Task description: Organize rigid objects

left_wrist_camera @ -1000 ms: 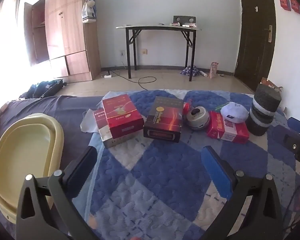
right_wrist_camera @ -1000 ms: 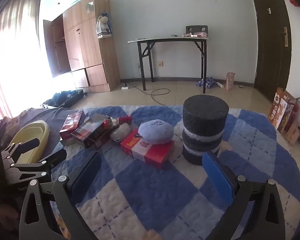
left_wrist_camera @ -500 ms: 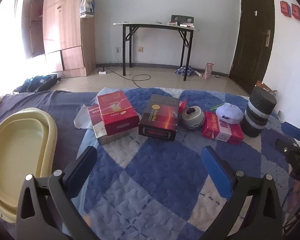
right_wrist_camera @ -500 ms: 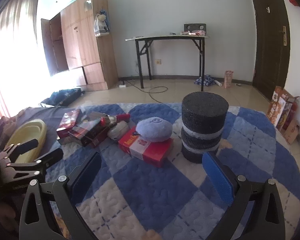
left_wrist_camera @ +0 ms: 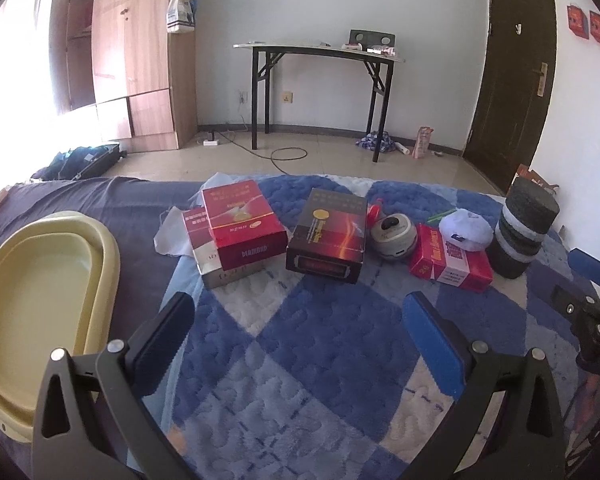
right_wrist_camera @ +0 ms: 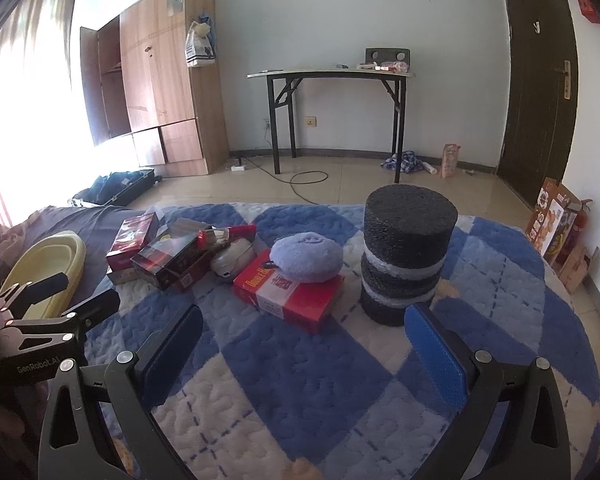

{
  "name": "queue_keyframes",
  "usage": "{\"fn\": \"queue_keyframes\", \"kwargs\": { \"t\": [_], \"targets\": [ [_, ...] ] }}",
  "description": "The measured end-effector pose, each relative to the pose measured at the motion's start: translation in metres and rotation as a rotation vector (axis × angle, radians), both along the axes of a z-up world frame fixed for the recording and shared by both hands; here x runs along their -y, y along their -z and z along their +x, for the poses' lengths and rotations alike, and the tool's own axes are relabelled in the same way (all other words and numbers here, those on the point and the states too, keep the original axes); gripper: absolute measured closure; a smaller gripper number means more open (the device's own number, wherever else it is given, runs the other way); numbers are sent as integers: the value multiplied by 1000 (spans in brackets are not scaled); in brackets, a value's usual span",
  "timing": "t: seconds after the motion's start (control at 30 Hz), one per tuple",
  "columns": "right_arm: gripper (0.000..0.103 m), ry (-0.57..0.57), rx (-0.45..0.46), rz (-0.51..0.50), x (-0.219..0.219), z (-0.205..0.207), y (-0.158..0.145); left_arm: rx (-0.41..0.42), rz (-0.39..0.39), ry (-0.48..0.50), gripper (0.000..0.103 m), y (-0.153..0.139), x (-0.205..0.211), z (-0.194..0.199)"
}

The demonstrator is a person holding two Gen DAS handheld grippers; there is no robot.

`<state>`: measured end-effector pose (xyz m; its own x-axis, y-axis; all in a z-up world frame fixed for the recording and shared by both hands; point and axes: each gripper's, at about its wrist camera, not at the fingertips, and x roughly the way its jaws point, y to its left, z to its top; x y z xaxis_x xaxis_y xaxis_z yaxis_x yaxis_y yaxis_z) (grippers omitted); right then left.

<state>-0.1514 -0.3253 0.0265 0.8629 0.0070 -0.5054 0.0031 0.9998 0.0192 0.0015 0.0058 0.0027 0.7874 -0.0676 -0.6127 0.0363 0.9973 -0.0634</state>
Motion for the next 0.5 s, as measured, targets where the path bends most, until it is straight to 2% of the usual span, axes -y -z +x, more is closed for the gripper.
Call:
{"fn": "queue_keyframes", "kwargs": {
  "t": [0.5],
  "targets": [
    [0, 26, -32, -11, 0, 6, 1, 4, 16, -4, 0, 0, 2, -1]
  ]
}}
